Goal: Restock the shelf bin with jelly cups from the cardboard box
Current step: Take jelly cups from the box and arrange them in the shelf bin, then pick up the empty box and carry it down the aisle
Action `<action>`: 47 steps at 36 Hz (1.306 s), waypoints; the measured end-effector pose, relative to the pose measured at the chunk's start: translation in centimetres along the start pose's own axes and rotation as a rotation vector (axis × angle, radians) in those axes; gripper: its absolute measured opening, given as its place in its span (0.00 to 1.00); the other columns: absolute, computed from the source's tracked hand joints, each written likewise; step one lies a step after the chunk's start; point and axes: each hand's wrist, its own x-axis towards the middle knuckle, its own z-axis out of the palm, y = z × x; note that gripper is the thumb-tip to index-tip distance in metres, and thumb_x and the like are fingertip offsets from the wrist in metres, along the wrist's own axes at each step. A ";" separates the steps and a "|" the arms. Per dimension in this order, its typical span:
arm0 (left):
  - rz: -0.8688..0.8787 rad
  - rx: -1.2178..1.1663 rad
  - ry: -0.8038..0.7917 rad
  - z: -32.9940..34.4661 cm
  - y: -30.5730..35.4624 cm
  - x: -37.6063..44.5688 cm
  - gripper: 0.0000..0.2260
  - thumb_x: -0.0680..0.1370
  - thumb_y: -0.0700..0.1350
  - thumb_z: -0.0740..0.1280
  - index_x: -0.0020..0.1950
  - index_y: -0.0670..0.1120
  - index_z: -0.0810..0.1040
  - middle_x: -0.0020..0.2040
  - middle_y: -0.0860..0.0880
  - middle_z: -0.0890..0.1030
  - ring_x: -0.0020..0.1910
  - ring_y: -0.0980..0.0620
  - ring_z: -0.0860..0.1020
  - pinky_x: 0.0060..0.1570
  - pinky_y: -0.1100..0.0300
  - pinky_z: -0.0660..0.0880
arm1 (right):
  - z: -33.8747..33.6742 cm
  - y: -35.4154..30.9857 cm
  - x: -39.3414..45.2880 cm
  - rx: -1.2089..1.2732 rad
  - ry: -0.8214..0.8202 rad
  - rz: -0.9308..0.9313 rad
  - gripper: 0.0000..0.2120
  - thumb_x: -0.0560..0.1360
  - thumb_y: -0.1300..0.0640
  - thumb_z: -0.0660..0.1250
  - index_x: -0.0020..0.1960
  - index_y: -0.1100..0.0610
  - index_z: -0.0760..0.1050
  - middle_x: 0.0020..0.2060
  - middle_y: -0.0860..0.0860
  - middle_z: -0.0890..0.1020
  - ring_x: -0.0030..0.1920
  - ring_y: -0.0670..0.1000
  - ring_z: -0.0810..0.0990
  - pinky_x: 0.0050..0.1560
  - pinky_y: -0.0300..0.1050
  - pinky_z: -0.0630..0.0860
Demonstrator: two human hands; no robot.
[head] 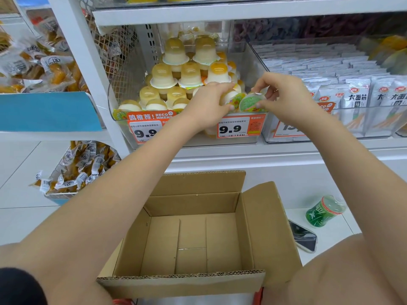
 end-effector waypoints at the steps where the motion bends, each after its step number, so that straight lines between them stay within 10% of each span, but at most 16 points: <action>1: 0.001 -0.002 0.002 -0.1 0.0 0.0 0.26 0.76 0.47 0.67 0.73 0.48 0.65 0.70 0.44 0.70 0.69 0.47 0.67 0.66 0.60 0.62 | 0.0 0.0 -0.1 0.041 0.011 0.006 0.13 0.69 0.66 0.72 0.52 0.56 0.78 0.42 0.48 0.77 0.39 0.49 0.72 0.40 0.39 0.71; 13: 0.034 0.002 0.096 -0.1 -0.3 -1.1 0.23 0.75 0.48 0.67 0.70 0.53 0.70 0.66 0.47 0.75 0.64 0.48 0.72 0.61 0.53 0.71 | 0.1 -0.5 -0.6 -0.095 0.012 -0.047 0.15 0.70 0.67 0.70 0.55 0.57 0.80 0.42 0.47 0.71 0.39 0.50 0.70 0.37 0.20 0.61; 23: 0.116 0.069 0.174 -1.1 -1.3 -3.3 0.21 0.77 0.46 0.65 0.70 0.50 0.69 0.66 0.50 0.75 0.66 0.50 0.71 0.62 0.55 0.69 | 0.0 -1.1 -1.8 0.018 0.148 -0.061 0.17 0.72 0.64 0.69 0.60 0.55 0.76 0.49 0.51 0.76 0.41 0.50 0.73 0.48 0.45 0.74; 31: 0.181 0.059 0.519 -2.2 -3.8 -10.0 0.07 0.74 0.33 0.62 0.47 0.40 0.78 0.47 0.46 0.80 0.49 0.48 0.74 0.49 0.61 0.68 | 1.9 -2.8 -4.6 0.009 0.071 -0.167 0.07 0.71 0.63 0.69 0.49 0.58 0.76 0.40 0.50 0.74 0.36 0.50 0.71 0.40 0.41 0.69; 37: -0.027 0.082 0.198 1.0 -8.5 -16.1 0.06 0.75 0.37 0.61 0.49 0.45 0.75 0.46 0.51 0.77 0.46 0.49 0.75 0.42 0.51 0.75 | 5.6 -2.2 -8.2 -0.008 -0.407 -0.052 0.11 0.71 0.57 0.73 0.50 0.51 0.72 0.41 0.46 0.75 0.36 0.46 0.72 0.40 0.45 0.70; 41: -0.319 0.070 0.010 3.3 -13.1 -21.5 0.09 0.76 0.36 0.63 0.55 0.45 0.77 0.53 0.49 0.77 0.49 0.51 0.76 0.48 0.55 0.75 | 9.5 0.7 -12.4 -0.258 -0.672 0.126 0.20 0.73 0.52 0.70 0.63 0.51 0.70 0.60 0.48 0.73 0.59 0.50 0.71 0.54 0.44 0.69; 47: -0.775 0.039 -0.281 4.7 -20.7 -29.5 0.26 0.72 0.45 0.73 0.67 0.45 0.69 0.66 0.42 0.69 0.64 0.43 0.69 0.63 0.52 0.66 | 12.7 5.1 -18.9 -0.375 -0.713 0.510 0.31 0.72 0.44 0.70 0.70 0.45 0.62 0.74 0.51 0.56 0.73 0.58 0.55 0.66 0.57 0.66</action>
